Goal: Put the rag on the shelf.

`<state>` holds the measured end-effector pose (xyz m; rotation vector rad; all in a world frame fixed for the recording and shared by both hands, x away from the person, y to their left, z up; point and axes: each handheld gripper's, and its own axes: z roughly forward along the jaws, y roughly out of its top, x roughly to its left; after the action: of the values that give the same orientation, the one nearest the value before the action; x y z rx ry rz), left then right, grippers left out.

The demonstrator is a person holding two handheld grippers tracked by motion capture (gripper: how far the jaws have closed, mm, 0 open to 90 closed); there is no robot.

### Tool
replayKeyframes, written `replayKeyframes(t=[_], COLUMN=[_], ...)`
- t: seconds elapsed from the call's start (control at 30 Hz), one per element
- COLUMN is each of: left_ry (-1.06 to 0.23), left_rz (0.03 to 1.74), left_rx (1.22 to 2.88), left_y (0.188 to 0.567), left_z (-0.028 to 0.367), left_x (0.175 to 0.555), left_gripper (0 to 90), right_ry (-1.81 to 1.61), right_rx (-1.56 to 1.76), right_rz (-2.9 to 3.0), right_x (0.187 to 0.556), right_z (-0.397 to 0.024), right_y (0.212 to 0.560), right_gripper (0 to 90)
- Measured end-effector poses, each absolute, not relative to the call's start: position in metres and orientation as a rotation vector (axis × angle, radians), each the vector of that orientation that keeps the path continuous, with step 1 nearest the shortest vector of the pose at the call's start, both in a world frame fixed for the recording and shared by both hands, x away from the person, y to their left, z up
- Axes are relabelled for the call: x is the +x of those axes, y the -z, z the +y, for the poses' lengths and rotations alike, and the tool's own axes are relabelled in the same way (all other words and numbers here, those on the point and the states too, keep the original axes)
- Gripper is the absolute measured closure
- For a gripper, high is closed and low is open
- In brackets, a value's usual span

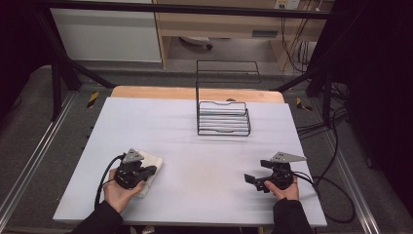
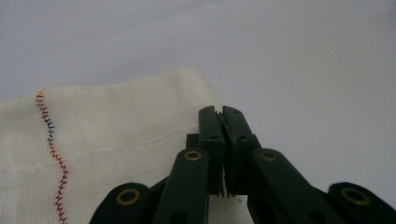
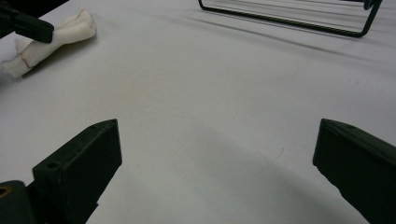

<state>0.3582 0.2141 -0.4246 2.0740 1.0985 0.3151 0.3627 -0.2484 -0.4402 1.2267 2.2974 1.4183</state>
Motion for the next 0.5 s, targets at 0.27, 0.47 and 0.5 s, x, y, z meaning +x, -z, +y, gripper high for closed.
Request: replayKeyframes(t=[0.27,0.47,0.5], left_ry=[-0.330,-0.385,-0.387], left_rz=[1.058,1.083,1.117], left_rx=[2.107,2.065,2.051], left_y=[0.429,0.416,0.415], left_z=[0.212,0.243,0.257], left_x=[0.361,0.366,0.369], left_gripper=[75.0,53.5,48.3], right_ry=[-1.406,-1.395,-1.386], right_rx=[1.209,1.208,1.199], right_rz=[2.307,2.298,2.306], right_x=[0.364,0.365,0.366], right_z=[-0.239,-0.223,-0.217], right_y=[0.439,0.437,0.436], right_gripper=[1.9,1.7,1.5])
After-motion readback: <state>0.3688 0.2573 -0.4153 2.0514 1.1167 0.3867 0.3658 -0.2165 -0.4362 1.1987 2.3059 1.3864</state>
